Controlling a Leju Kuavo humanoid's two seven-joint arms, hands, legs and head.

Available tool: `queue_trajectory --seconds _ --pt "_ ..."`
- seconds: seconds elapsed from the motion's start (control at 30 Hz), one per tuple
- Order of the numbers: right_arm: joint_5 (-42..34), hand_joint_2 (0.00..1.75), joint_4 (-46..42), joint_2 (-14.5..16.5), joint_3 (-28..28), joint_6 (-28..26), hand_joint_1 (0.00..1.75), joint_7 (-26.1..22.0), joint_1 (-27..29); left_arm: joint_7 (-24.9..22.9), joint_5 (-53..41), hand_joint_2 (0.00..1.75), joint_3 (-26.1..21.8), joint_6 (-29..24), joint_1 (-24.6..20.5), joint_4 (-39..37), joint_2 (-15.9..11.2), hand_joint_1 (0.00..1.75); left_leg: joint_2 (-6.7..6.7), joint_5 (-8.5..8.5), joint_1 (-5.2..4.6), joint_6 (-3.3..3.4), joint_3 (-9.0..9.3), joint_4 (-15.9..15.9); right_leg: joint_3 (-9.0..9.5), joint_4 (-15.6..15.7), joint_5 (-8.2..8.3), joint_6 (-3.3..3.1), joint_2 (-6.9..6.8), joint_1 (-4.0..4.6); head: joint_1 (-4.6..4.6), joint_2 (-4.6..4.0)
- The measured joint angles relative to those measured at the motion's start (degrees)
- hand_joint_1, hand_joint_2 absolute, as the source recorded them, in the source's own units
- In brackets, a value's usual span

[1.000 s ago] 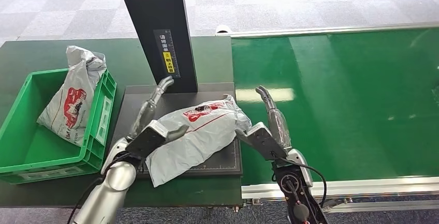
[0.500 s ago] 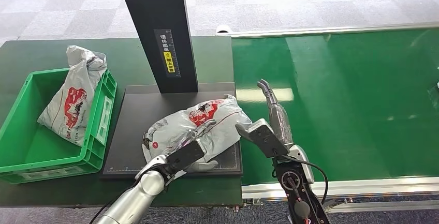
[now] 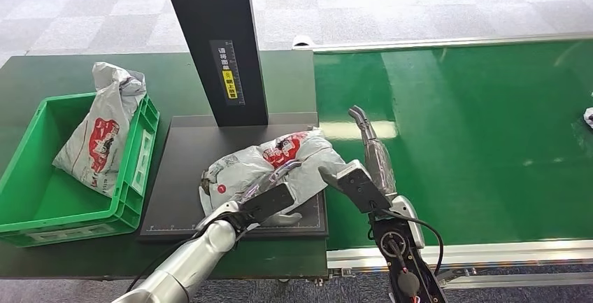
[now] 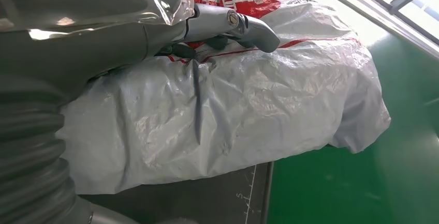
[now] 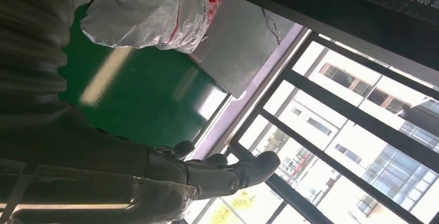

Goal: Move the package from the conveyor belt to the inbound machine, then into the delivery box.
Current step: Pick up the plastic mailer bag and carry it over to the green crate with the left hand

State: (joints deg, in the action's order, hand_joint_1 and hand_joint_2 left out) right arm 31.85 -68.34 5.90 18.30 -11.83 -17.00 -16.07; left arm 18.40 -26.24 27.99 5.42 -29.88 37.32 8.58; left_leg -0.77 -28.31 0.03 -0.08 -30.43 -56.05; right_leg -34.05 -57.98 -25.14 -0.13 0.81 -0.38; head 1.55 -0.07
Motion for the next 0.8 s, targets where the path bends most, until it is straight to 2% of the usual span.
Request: queue_trajectory --seconds 0.1,0.13,0.23,0.3,0.37,0.5,0.57,0.8 --pt "0.0 1.75 0.0 0.0 0.0 -0.02 0.0 0.02 -0.04 -2.44 -1.57 1.75 0.7 -1.78 -0.99 -1.64 0.26 1.39 -0.01 0.0 0.0 0.0 0.04 0.0 0.1 0.0 0.0 0.0 -0.01 0.0 0.0 0.0" --pt "-0.01 1.75 0.01 0.01 -0.01 -0.02 0.0 0.09 -0.11 -3.99 -2.32 1.75 1.0 -2.49 -1.63 -2.53 0.43 1.71 -0.01 -0.01 0.0 0.01 0.06 0.01 0.16 0.0 0.0 0.0 -0.02 0.0 0.0 0.0" --pt "-0.11 1.75 0.26 0.26 -0.01 -0.02 0.0 0.42 -0.7 -8.88 -4.21 1.75 1.41 -4.16 -3.93 -5.5 1.02 1.75 -0.02 -0.05 0.0 0.03 0.26 0.04 0.41 0.01 -0.01 0.0 -0.04 -0.01 -0.01 0.0" --pt "-0.16 1.75 0.73 0.6 -0.01 0.02 0.0 0.48 -1.23 -9.85 -4.45 1.75 1.41 -5.54 -5.03 -7.36 1.15 1.75 -0.01 -0.1 0.01 0.05 0.49 0.06 0.62 0.02 -0.02 0.0 -0.02 0.0 -0.02 0.0" --pt "-0.16 1.75 1.19 0.92 -0.01 0.15 0.0 0.47 -1.61 -8.37 -3.64 1.75 1.11 -7.94 -5.23 -8.5 1.03 1.75 0.03 -0.11 0.02 0.03 0.64 0.07 0.73 0.02 -0.02 -0.01 0.02 0.01 -0.01 0.0" --pt "-0.18 1.75 1.35 1.07 -0.01 0.29 0.0 0.46 -1.69 -1.83 1.16 1.75 -1.55 -13.07 -3.23 -7.26 0.35 1.75 0.06 0.0 0.07 -0.07 0.67 0.07 0.67 0.01 0.02 -0.05 0.05 0.07 -0.01 0.0" --pt "-0.27 1.75 1.35 1.01 -0.02 0.2 0.0 0.42 -1.56 0.18 4.24 1.75 -3.65 -14.61 -1.23 -3.35 -0.39 1.75 0.08 0.05 0.1 -0.14 0.57 0.06 0.49 0.0 0.04 -0.08 0.06 0.11 -0.01 0.0" --pt "-0.7 1.75 1.28 0.39 -0.2 -1.13 0.0 0.06 0.1 1.23 10.22 1.75 -10.04 -17.46 5.96 19.48 -4.2 1.75 0.06 0.14 0.11 -0.17 -0.1 0.03 -0.15 -0.03 0.07 -0.1 0.03 0.12 -0.01 0.0"
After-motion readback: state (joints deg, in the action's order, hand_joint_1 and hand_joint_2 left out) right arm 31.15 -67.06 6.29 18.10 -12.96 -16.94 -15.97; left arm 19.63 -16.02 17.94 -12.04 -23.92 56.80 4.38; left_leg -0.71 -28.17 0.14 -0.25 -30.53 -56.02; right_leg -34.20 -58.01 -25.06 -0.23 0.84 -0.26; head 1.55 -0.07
